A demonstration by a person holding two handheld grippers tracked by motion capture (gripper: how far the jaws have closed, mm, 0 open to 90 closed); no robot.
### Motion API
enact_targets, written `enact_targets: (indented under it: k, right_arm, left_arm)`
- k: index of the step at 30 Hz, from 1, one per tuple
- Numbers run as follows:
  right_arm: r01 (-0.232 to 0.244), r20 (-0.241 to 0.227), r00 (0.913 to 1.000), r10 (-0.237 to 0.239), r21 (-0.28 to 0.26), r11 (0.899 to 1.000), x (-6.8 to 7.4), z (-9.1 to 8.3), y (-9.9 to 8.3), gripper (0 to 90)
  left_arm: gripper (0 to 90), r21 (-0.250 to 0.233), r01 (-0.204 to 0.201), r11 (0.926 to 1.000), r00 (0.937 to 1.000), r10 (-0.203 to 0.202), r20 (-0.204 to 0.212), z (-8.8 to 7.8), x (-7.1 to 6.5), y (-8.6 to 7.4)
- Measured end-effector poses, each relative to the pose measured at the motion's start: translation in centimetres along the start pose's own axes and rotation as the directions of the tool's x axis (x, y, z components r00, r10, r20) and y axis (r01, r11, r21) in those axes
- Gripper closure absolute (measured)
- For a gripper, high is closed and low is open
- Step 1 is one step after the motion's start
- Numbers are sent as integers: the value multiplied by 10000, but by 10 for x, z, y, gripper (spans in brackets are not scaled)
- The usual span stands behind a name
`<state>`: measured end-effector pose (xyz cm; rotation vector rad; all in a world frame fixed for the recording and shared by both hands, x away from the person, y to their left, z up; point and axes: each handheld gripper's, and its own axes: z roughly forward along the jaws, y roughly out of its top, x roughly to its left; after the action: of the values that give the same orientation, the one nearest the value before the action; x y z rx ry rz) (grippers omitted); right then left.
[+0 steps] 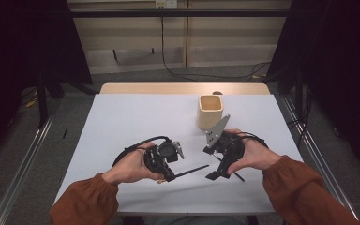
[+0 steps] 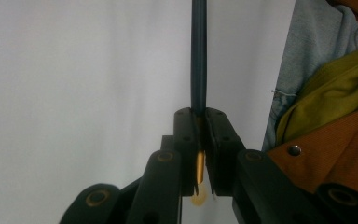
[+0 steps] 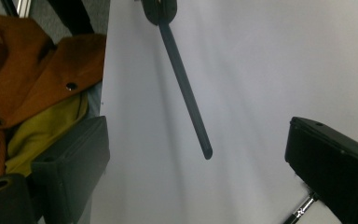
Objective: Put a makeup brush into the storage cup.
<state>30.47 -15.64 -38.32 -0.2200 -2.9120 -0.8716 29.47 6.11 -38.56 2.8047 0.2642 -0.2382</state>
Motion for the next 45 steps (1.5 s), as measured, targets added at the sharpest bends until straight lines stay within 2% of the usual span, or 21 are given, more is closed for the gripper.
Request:
enact_targets:
  k: [1, 2, 6, 12, 14, 16, 18, 19, 22, 23, 24, 25, 26, 27, 34, 38, 42, 45]
  right_arm:
    - [-11, 1, 10000, 11, 112, 9999, 0, 1, 1, 44]
    - [35, -95, 9999, -33, 246, 9997, 0, 3, 2, 64]
    - [108, -210, 9997, -87, 1023, 9947, 0, 10, 5, 106]
    - [320, -576, 9981, -224, 1722, 9845, -6, 17, 10, 321]
    - [267, -570, 9983, -150, 2115, 9770, -6, 20, 11, 351]
    - [452, -707, 9971, -300, 2241, 9735, -6, 21, 13, 436]
    - [606, -774, 9960, -444, 2213, 9733, -6, 21, 15, 481]
    - [634, -828, 9955, -454, 2295, 9713, -6, 21, 15, 517]
    - [699, -967, 9943, -439, 2842, 9562, -5, 26, 14, 589]
    - [824, -995, 9935, -559, 2866, 9545, -6, 28, 14, 601]
    - [887, -1011, 9930, -619, 2870, 9538, -7, 30, 14, 637]
    - [924, -1125, 9917, -630, 2794, 9557, -8, 31, 14, 673]
    - [903, -1144, 9916, -610, 2720, 9580, -9, 32, 14, 673]
    - [869, -1134, 9918, -582, 2677, 9596, -11, 33, 14, 679]
    - [806, -1325, 9901, -457, 2715, 9591, -13, 36, 14, 737]
    - [987, -1550, 9862, -574, 2734, 9568, -11, 37, 15, 766]
    - [1127, -1655, 9837, -701, 2645, 9578, -9, 39, 16, 835]
    - [1204, -1721, 9822, -755, 2679, 9559, -9, 41, 14, 847]
  left_arm:
    - [840, 24, 20, 10000, 10000, -20, 17, 0, 0, 0]
    - [840, -165, 221, 9996, 9997, -222, -53, 2, -2, 0]
    - [840, 65, 96, 9999, 10000, -96, 10, 2, 0, 0]
    - [840, 114, 15, 9999, 10000, -16, 24, 3, 0, 1]
    - [840, 81, 80, 9999, 9999, -80, 75, 3, -1, 1]
    - [839, 131, 97, 9999, 9999, -98, 96, 3, 0, 1]
    - [840, 182, 60, 9998, 9998, -64, 185, 3, 0, 1]
    - [840, 148, 66, 9999, 10000, -67, 71, 4, -1, 1]
    - [840, 177, 52, 9998, 9999, -53, 99, 5, 0, 1]
    - [840, 95, 210, 9997, 9997, -211, 129, 6, -2, 1]
    - [840, 219, 10, 9998, 9999, -13, 150, 6, 0, 2]
    - [840, 199, -8, 9998, 9998, 4, 182, 7, 0, 2]
    - [840, 115, 92, 9999, 9997, -94, 210, 8, -1, 2]
    - [839, 249, 7, 9997, 9999, -11, 171, 7, -1, 3]
    - [839, 265, -99, 9996, 9997, 93, 233, 10, -1, 2]
    - [840, 220, -13, 9998, 9997, 8, 228, 11, -1, 3]
    - [840, 137, 49, 9999, 9997, -52, 251, 13, -2, 3]
    - [840, 166, -139, 9998, 9997, 135, 216, 12, -1, 2]
